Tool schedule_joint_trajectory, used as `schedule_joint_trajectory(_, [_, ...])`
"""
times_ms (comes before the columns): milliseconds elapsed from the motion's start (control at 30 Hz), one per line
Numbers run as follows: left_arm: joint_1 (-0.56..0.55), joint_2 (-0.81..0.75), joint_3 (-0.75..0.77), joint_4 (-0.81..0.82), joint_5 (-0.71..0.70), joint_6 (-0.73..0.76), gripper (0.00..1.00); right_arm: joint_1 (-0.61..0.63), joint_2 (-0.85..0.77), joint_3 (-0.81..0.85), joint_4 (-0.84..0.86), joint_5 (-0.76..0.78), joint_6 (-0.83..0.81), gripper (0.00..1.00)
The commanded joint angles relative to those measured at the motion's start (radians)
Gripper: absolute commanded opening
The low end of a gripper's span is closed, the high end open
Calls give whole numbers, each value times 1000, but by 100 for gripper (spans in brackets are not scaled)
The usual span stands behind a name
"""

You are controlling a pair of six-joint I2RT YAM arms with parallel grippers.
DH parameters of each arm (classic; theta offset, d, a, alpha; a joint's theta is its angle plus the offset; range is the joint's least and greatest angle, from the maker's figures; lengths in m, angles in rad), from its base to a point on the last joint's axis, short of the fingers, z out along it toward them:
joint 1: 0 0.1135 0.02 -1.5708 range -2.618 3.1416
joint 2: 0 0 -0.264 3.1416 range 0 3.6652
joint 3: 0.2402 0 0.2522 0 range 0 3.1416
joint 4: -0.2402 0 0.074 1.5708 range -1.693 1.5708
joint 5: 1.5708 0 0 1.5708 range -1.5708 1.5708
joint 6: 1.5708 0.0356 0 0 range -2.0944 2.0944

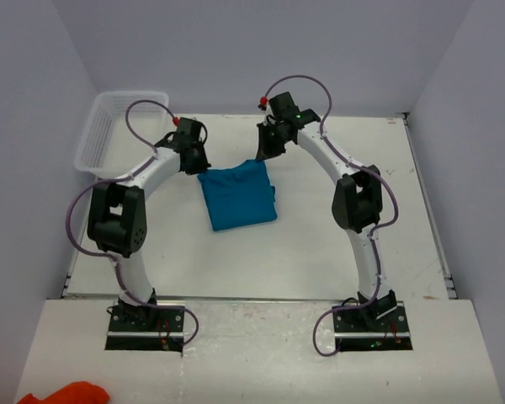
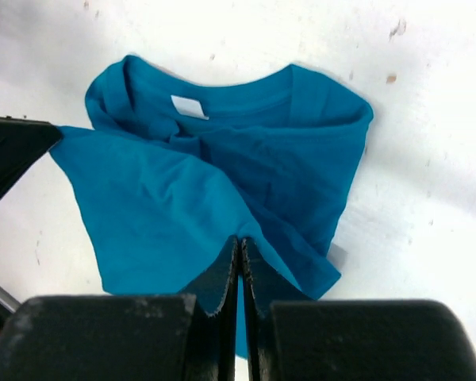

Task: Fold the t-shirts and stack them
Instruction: Fold the long partially folded tshirt into a neat square, then put the neatly folded tshirt into the corner of the board with the right arm

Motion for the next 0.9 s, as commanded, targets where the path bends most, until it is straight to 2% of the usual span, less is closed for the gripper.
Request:
schedule_joint_trajectory(0, [42,72,73,33,-48,4,0,-27,165,210,-152,-53,-21,0])
schedule_joint_trajectory(100, [59,118,83,56,-71,-7,0,-41,224,296,-140,-77,-15,0])
schedule_joint_trajectory(133, [62,136,87,61,-100,-2,0,-44,223,295,-125,-87,-13,9])
schedule_joint_trajectory(200, [73,157,95,72,-124,1,0,-59,221,287,-96,-122,-12,19])
schedule_joint_trajectory(233, [80,180,101,87,-95,2,4,-65,220,298,-84,-129,-19,40])
schedule_joint_trajectory(267, [83,187,103,96,-89,2,11,-67,217,301,-80,-129,-27,48])
schedule_joint_trajectory(300, [83,188,98,107,-95,-5,30,-65,206,295,-74,-113,-33,55])
schedule_joint_trajectory(333, [82,167,91,137,-93,-2,40,-65,174,271,-61,-98,-51,62])
schedule_joint_trajectory(367, [79,146,77,162,-102,-1,51,-64,148,244,-47,-81,-59,64])
schedule_joint_trajectory(400, [67,118,33,189,-111,11,77,-62,117,208,-30,-63,-64,65])
schedule_joint_trajectory(433, [57,69,16,234,-145,22,87,-64,62,157,-2,-47,-79,72])
schedule_joint_trajectory(467, [47,46,12,234,-177,30,97,-62,40,142,2,-38,-84,73])
schedule_joint_trajectory(500, [27,30,14,234,-193,47,100,-62,23,129,1,-26,-87,74])
schedule_joint_trajectory(600, [-10,-42,31,219,-225,68,100,-56,-24,108,-25,-3,-96,77])
schedule_joint_trajectory(667, [-25,-66,41,201,-233,71,100,-48,-85,16,-10,-24,-87,76])
schedule_joint_trajectory(733, [-47,-89,51,167,-219,77,100,-39,-130,-118,48,-70,-67,54])
schedule_joint_trajectory(767, [-51,-94,58,161,-202,80,96,-36,-168,-159,71,-111,-55,34])
schedule_joint_trajectory(800, [-52,-96,58,148,-179,80,88,-35,-181,-199,111,-127,-42,0])
schedule_joint_trajectory(833, [-52,-91,63,142,-117,82,74,-27,-190,-254,122,-147,-18,0])
schedule_joint_trajectory(867, [-52,-83,74,136,-86,82,44,-22,-191,-269,127,-167,-13,0])
